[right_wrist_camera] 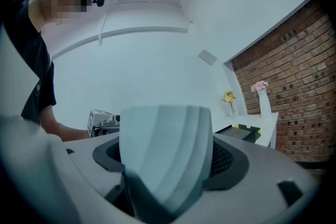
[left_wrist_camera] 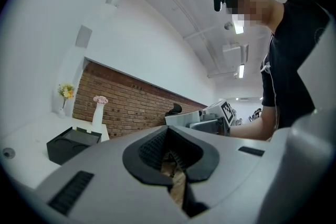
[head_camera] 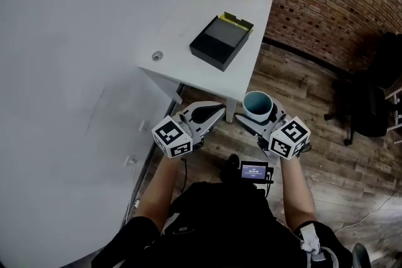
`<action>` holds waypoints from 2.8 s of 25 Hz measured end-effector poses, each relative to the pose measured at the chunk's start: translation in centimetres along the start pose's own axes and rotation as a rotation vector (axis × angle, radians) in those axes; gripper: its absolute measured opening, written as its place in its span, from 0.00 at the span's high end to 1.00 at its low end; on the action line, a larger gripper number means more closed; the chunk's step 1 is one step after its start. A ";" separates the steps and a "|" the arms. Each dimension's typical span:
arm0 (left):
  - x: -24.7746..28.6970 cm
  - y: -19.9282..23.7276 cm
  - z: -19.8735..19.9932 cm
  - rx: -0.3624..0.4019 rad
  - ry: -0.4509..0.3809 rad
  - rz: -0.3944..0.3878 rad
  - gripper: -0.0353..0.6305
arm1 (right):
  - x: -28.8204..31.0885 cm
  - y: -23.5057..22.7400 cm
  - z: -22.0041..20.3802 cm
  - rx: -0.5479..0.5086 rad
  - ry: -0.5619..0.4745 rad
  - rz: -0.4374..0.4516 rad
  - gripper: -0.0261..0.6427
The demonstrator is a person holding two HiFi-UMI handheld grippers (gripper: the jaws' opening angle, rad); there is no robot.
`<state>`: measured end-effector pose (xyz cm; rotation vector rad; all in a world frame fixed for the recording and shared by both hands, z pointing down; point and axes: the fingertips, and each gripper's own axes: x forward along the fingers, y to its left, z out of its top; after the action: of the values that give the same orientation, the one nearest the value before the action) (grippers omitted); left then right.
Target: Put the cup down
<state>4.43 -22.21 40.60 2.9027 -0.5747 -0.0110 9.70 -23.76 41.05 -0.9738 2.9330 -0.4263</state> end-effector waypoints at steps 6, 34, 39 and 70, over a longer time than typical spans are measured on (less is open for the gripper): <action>2.4 3.0 0.7 0.003 0.005 0.030 0.94 | 1.3 -3.5 1.0 -0.002 0.012 0.028 0.36; 2.2 9.3 0.3 -0.050 0.014 -0.017 0.94 | 7.0 -6.1 1.1 0.035 0.027 -0.009 0.36; 2.0 10.0 0.1 -0.066 0.003 0.005 0.94 | 7.4 -6.8 0.7 0.051 0.030 -0.016 0.36; 1.8 19.2 -1.9 -0.115 0.007 0.091 0.94 | 26.3 -22.5 -3.9 -0.052 0.105 -0.029 0.36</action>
<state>-1.02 -39.97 45.92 2.7622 -0.6806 -0.0207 1.26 -55.54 52.46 -1.0319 3.0413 -0.4163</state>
